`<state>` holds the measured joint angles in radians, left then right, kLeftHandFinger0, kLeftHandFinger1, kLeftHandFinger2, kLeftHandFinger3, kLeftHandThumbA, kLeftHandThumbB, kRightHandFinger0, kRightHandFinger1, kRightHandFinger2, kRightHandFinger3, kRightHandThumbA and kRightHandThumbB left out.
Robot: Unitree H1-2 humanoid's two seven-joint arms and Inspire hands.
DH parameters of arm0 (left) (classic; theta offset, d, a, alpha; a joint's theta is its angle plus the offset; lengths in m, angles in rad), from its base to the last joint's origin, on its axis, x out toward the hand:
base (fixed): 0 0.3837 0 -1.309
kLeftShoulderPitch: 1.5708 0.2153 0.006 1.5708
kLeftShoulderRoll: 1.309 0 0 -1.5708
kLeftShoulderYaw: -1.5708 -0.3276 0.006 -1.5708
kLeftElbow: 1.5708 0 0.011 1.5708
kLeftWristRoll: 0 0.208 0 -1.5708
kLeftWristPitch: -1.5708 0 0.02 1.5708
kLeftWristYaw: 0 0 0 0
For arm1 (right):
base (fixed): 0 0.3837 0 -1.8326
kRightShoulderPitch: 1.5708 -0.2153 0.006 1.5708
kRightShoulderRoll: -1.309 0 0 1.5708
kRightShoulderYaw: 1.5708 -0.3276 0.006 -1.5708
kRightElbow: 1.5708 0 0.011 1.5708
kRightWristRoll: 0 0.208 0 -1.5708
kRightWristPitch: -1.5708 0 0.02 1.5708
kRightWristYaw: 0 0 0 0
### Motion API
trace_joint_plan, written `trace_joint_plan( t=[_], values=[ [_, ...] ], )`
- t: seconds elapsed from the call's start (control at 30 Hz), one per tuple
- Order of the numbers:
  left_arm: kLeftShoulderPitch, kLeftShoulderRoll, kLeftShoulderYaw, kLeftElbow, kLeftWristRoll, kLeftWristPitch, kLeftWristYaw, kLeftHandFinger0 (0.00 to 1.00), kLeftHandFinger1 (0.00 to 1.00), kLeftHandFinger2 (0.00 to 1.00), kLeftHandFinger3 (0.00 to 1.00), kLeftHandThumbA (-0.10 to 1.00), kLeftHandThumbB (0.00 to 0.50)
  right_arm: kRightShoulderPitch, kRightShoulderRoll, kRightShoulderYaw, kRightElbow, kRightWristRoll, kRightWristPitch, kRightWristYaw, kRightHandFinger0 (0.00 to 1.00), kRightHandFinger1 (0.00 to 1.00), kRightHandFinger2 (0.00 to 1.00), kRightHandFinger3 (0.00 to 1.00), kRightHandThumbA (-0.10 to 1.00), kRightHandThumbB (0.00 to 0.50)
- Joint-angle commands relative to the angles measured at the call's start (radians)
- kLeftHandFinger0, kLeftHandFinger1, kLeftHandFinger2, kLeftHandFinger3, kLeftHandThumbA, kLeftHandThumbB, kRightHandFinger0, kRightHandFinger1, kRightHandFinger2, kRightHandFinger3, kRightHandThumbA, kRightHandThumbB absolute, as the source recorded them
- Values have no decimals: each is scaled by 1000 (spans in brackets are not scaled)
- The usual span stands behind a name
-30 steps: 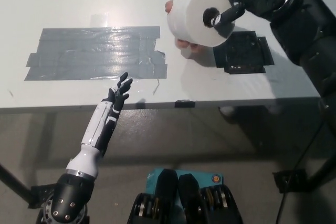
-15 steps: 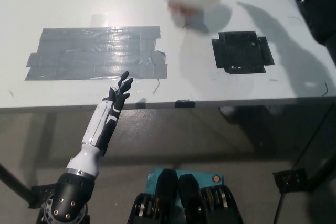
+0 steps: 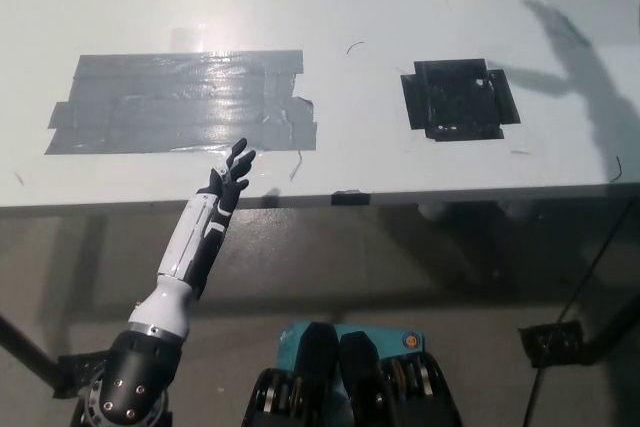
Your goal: A toilet paper roll is kept on the black spot on the desk infront of the robot and the robot inserts its right thumb into the hole in the centre to grab the roll. Then it passes the roll to a person.
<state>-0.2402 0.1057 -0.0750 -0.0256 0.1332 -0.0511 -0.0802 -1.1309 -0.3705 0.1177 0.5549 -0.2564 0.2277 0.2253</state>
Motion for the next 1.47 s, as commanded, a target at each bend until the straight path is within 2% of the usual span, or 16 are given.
trace_joint_plan(
  t=[0.0, 0.07, 0.17, 0.23, 0.33, 0.4, 0.43, 0.53, 0.67, 0.77, 0.83, 0.9, 1.03, 1.27, 1.43],
  values=[
    [8, 4, 5, -22, -11, -23, 0, 1000, 1000, 1000, 1000, 1000, 80, 402, -35, -151, -1050, 157, 240, 53, 1000, 1000, 1000, 1000, 1000, 500],
    [23, 0, 6, -10, -13, -36, 5, 1000, 1000, 1000, 1000, 1000, 88, 557, 5, -126, -1163, 183, 177, 32, 1000, 1000, 1000, 1000, 1000, 472],
    [41, -6, 6, 0, -15, -56, 11, 1000, 1000, 1000, 1000, 1000, 80, 658, 44, -107, -1203, 206, 128, 11, 1000, 1000, 1000, 1000, 1000, 453],
    [71, -12, 4, -4, -24, -62, 10, 1000, 1000, 1000, 1000, 1000, 84, 753, 71, -85, -1203, 211, 55, -6, 1000, 1000, 1000, 1000, 1000, 450],
    [116, -17, 2, -15, -29, -72, 10, 1000, 1000, 1000, 1000, 1000, 83, 884, 106, -52, -1140, 229, -76, -20, 1000, 1000, 1000, 1000, 1000, 371],
    [131, -18, 2, -17, -32, -72, 9, 1000, 1000, 1000, 1000, 1000, 93, 919, 122, -43, -1115, 232, -107, -22, 1000, 1000, 1000, 1000, 1000, 369],
    [141, -18, 3, -20, -34, -67, 9, 1000, 1000, 1000, 1000, 1000, 99, 950, 134, -31, -1074, 215, -153, -30, 1000, 1000, 1000, 1000, 1000, 350],
    [149, -17, 4, -24, -39, -67, 6, 1000, 1000, 1000, 1000, 1000, 102, 984, 154, -16, -986, 186, -228, -37, 1000, 1000, 1000, 1000, 1000, 335],
    [151, -17, 6, -26, -42, -66, 3, 1000, 1000, 1000, 1000, 1000, 102, 1002, 181, -14, -866, 172, -295, -37, 1000, 1000, 1000, 1000, 1000, 363],
    [157, -16, 5, -29, -48, -60, -4, 1000, 1000, 1000, 1000, 1000, 99, 1027, 201, -14, -819, 157, -311, -42, 1000, 1000, 1000, 1000, 1000, 367],
    [162, -17, 1, -27, -46, -69, -6, 1000, 1000, 1000, 1000, 1000, 98, 1045, 211, -20, -789, 170, -310, -37, 1000, 1000, 1000, 1000, 1000, 350],
    [166, -16, 0, -26, -38, -76, -3, 1000, 1000, 1000, 1000, 1000, 110, 1051, 218, -23, -752, 193, -320, -24, 1000, 1000, 1000, 1000, 1000, 306],
    [176, -15, 2, -34, -36, -74, 0, 1000, 1000, 1000, 1000, 1000, 97, 1059, 212, -20, -696, 177, -331, -21, 1000, 1000, 1000, 1000, 1000, 335],
    [176, -12, 11, -37, -39, -80, 6, 1000, 1000, 1000, 1000, 1000, 73, 1053, 211, -13, -642, 183, -340, -8, 1000, 1000, 1000, 1000, 1000, 329],
    [196, -8, 14, -42, -28, -97, 12, 1000, 1000, 1000, 1000, 1000, 87, 1064, 217, -6, -632, 179, -345, -13, 1000, 1000, 1000, 1000, 1000, 343]
  ],
)
